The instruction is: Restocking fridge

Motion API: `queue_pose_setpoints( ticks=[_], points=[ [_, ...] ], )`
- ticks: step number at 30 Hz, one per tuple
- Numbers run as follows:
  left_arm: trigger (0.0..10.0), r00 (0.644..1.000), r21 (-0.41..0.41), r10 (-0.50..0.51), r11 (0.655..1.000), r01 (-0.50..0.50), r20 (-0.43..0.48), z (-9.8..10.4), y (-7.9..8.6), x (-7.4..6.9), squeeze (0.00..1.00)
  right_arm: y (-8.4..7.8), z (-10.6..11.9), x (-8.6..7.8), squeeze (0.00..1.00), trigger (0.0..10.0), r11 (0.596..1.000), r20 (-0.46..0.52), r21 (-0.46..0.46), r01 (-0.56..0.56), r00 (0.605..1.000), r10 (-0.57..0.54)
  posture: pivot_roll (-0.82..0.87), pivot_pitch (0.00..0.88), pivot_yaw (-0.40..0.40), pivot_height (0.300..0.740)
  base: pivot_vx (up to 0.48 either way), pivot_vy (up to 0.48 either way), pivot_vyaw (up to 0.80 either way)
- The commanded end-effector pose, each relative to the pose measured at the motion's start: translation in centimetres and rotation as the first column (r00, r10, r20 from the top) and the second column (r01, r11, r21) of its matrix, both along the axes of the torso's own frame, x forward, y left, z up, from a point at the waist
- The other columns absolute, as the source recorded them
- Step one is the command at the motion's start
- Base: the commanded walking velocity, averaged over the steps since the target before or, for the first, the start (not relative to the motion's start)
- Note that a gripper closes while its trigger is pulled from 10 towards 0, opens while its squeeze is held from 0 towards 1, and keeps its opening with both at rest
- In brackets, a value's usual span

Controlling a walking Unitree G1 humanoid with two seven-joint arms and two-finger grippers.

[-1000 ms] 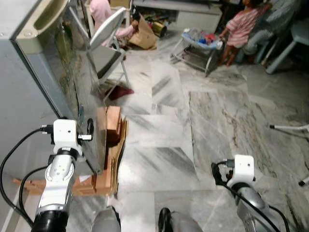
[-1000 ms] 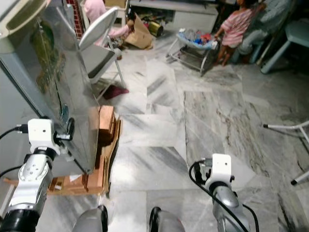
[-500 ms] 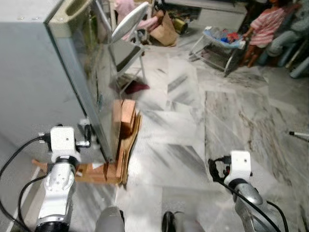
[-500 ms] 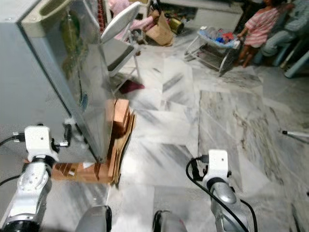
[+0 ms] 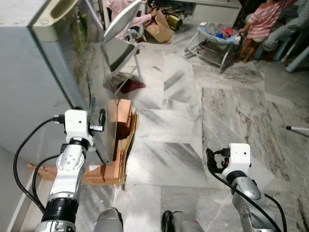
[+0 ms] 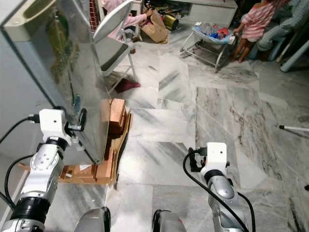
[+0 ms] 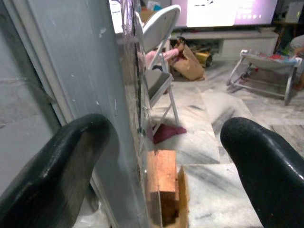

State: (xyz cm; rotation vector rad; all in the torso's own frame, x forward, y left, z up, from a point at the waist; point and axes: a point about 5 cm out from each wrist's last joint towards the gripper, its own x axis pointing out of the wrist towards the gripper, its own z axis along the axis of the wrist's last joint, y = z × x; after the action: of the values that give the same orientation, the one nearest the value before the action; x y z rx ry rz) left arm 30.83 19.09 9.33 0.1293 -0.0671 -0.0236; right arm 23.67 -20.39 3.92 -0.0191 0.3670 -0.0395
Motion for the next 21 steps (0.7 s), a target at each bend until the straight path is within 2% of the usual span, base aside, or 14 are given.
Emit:
queue_pose_setpoints(
  ticks=[1, 4, 8, 10, 13, 16, 21],
  points=[
    [10.0, 0.997, 0.000, 0.071, 0.997, -0.071, -0.041, 0.0, 1.5, 1.0, 0.00, -0.3, 0.2, -0.2, 0.00, 10.0, 1.000, 0.012, -0.013, -0.002, 1.000, 0.002, 0.03, 0.127, -0.076, 0.740, 0.000, 0.000, 0.00],
    [10.0, 0.992, -0.008, 0.116, 0.993, -0.117, -0.041, 0.3, 2.4, 1.6, 0.00, -0.2, 0.3, -0.3, 0.00, 10.0, 1.000, 0.011, -0.015, -0.003, 1.000, 0.003, 0.03, 0.131, -0.071, 0.740, 0.000, 0.000, 0.00],
    [10.0, 0.993, 0.000, 0.117, 0.993, -0.117, -0.035, 0.5, 2.7, 1.8, 0.00, -0.2, 0.1, -0.6, 0.00, 10.0, 1.000, 0.006, -0.016, -0.004, 1.000, 0.004, 0.03, 0.134, -0.067, 0.740, 0.000, 0.000, 0.00],
    [10.0, 0.993, 0.001, 0.110, 0.994, -0.111, -0.037, 0.4, 2.7, 1.8, 0.00, -0.2, 0.1, -0.6, 0.00, 10.0, 1.000, 0.004, -0.016, -0.004, 1.000, 0.004, 0.03, 0.135, -0.066, 0.740, 0.000, 0.000, 0.00],
    [10.0, 0.996, -0.016, 0.015, 1.000, -0.017, -0.086, -0.9, 1.6, 1.2, 0.00, 0.0, 0.0, -0.7, 0.00, 10.0, 1.000, -0.001, -0.012, -0.006, 1.000, 0.006, 0.03, 0.139, -0.061, 0.740, 0.000, 0.000, 0.00],
    [10.0, 0.993, -0.004, -0.016, 1.000, 0.015, -0.116, -1.7, 1.3, 0.8, 0.00, 0.1, -0.1, -0.7, 0.00, 10.0, 1.000, -0.005, -0.009, -0.009, 1.000, 0.009, 0.04, 0.142, -0.060, 0.740, 0.000, 0.000, 0.00],
    [10.0, 0.992, 0.024, 0.026, 0.999, -0.023, -0.126, -2.0, 1.9, 0.8, 0.00, 0.3, -0.3, -0.7, 0.00, 10.0, 1.000, -0.013, -0.005, -0.014, 1.000, 0.014, 0.04, 0.143, -0.060, 0.740, 0.000, 0.000, 0.00]
  ],
)
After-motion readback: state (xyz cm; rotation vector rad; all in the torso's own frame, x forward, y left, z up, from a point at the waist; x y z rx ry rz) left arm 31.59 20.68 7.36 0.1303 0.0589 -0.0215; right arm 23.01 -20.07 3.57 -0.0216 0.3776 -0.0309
